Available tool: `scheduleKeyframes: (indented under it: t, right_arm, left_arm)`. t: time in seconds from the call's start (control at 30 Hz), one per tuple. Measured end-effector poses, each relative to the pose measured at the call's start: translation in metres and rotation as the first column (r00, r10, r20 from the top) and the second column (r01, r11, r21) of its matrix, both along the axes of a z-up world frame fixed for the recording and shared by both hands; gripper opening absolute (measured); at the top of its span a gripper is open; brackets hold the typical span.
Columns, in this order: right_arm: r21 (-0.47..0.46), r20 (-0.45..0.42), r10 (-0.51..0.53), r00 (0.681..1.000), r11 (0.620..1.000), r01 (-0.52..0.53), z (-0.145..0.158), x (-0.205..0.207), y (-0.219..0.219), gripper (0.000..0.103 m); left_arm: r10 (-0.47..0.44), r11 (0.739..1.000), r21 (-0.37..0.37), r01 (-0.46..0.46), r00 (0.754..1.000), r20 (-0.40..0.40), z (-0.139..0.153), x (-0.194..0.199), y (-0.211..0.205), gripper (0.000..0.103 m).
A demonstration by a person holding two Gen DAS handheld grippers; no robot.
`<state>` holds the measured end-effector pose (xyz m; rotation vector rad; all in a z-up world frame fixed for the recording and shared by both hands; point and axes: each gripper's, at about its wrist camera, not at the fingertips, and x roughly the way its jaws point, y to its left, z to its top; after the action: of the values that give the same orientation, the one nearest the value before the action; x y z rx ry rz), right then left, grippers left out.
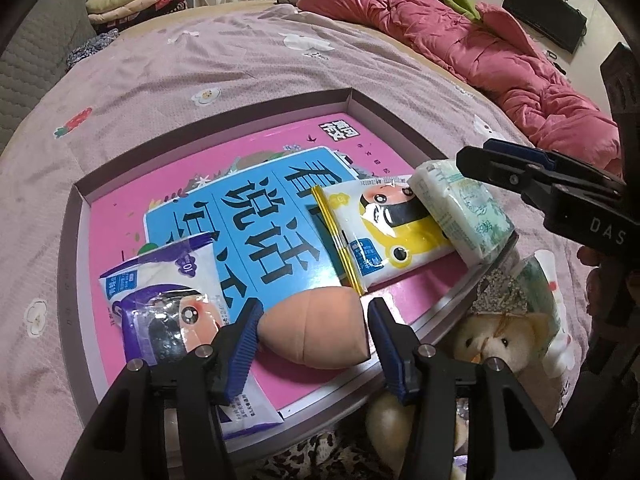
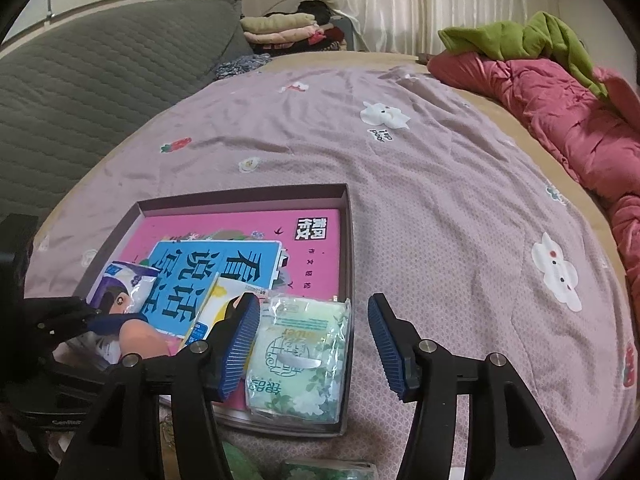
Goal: Organize soft objects
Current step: 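Lower tissue pack into box, open right gripper while left releases heart plush there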
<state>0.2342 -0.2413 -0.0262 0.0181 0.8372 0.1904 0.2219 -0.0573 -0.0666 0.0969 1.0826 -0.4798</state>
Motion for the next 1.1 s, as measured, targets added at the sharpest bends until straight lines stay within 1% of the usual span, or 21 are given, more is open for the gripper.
scheduleKeyframes:
  t: [0.2,0.33,0.43,0.67,0.83,1.1]
  right_arm:
    - [0.003,-0.002,0.0,1.0,1.0,0.0,-0.001,0.001,0.0,0.06]
    - [0.008,0.009,0.014,1.0,1.0,-0.014,-0.001,-0.001,0.002,0.065]
    - [0.012,0.021,0.026,0.999,1.0,-0.027,0.001,-0.002,0.004,0.067]
    - [0.017,0.032,0.033,0.999,0.999,-0.033,0.003,-0.003,0.005,0.072]
    - [0.029,0.049,0.04,0.998,0.999,-0.041,0.005,-0.004,0.005,0.073]
    - [0.052,0.084,0.049,0.995,0.997,-0.054,0.012,-0.007,0.006,0.074]
  left_arm:
    - [0.01,0.999,-0.038,-0.01,1.0,-0.007,0.004,0.001,0.005,0.056]
    - [0.033,0.997,-0.069,-0.034,0.999,-0.014,0.006,0.003,0.01,0.056]
    - [0.046,0.994,-0.096,-0.048,0.999,-0.025,0.008,0.004,0.015,0.056]
    - [0.053,0.992,-0.115,-0.055,0.998,-0.015,0.014,0.004,0.019,0.056]
    - [0.055,0.991,-0.12,-0.055,0.998,-0.005,0.019,0.0,0.022,0.056]
    - [0.1,0.985,-0.143,-0.094,0.994,0.032,0.033,-0.005,0.04,0.057]
